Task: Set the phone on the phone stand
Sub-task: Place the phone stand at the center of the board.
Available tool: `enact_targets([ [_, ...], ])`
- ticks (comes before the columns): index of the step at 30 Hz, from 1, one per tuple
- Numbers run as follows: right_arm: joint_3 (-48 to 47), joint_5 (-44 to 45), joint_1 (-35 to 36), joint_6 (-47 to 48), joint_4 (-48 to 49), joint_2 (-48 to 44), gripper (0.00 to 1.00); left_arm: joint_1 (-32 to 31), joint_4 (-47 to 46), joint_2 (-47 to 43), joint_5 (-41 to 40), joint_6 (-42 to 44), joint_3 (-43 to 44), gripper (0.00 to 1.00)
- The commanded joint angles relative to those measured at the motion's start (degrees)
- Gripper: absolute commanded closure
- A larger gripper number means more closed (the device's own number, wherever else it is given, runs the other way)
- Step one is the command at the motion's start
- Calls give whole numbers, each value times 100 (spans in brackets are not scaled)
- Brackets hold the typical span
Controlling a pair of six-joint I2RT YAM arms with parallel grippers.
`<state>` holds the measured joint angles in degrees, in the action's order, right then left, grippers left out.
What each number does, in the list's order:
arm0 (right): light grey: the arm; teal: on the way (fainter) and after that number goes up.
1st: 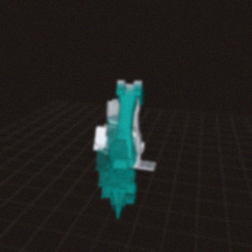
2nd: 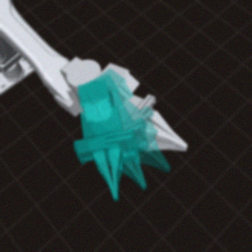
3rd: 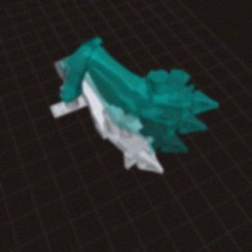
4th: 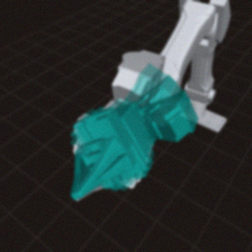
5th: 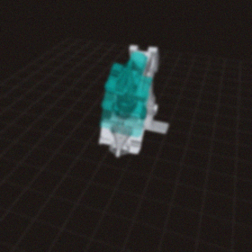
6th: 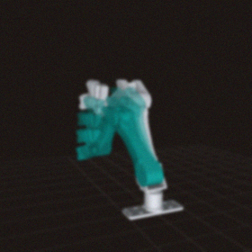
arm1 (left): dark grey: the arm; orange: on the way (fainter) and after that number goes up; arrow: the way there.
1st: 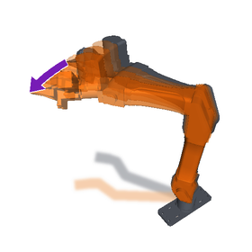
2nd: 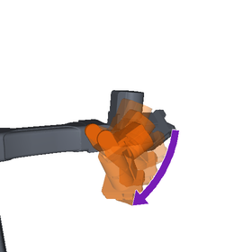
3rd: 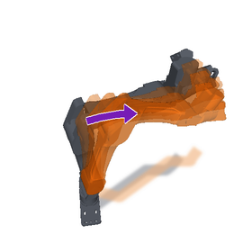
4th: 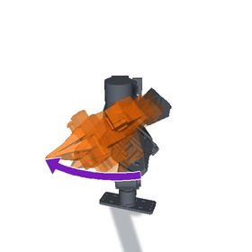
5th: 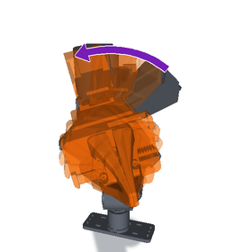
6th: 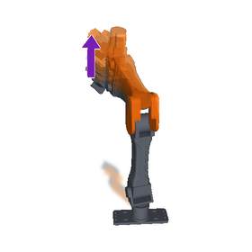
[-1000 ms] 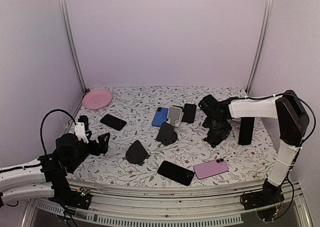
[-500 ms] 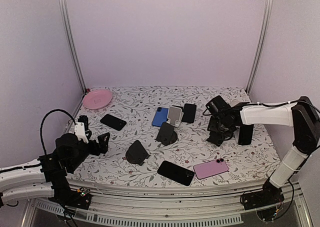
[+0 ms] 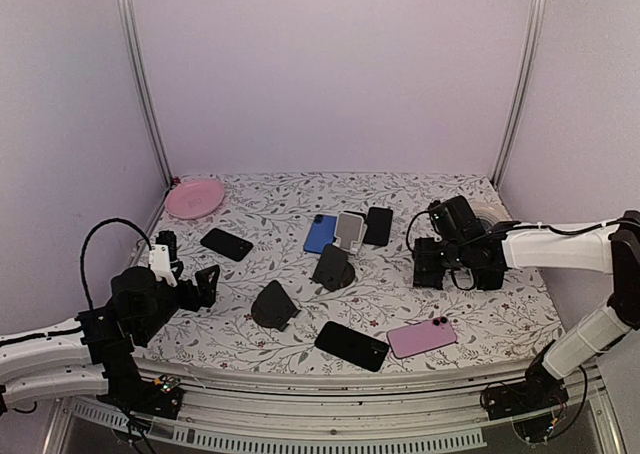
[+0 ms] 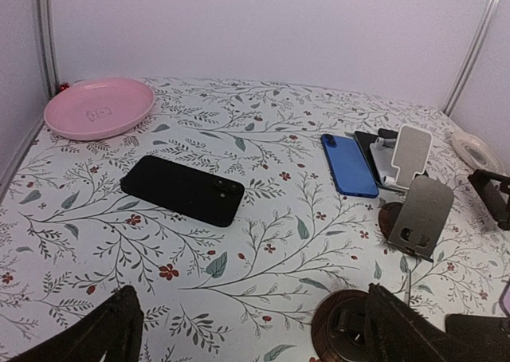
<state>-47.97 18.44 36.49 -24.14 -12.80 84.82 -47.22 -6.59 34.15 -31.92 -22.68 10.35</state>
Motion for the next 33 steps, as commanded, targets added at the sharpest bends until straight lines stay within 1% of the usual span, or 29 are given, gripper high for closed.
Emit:
enact_targets([
  [1, 47, -432, 34, 1056, 761, -54, 33, 88, -106, -5, 20, 33, 61, 3],
  [8, 177, -617, -29, 1671, 811, 172, 30, 84, -114, 5, 21, 26, 64, 3],
  [11, 191, -693, -66, 1757, 779, 343, 28, 89, -106, 4, 26, 26, 59, 3],
  [16, 201, -747, -107, 1649, 812, 552, 23, 88, -106, 8, 23, 31, 58, 3],
  [18, 195, -770, -116, 1596, 782, 589, 19, 84, -106, 4, 23, 26, 59, 3],
  [23, 165, -741, -116, 1512, 624, 448, 0, 85, -106, 11, 25, 27, 72, 3],
  [29, 82, -672, -116, 1223, 272, 31, 1, 95, -114, 46, 21, 31, 77, 3],
  [33, 168, -691, -116, 1035, 186, -482, 1, 95, -122, 56, 22, 28, 76, 3],
])
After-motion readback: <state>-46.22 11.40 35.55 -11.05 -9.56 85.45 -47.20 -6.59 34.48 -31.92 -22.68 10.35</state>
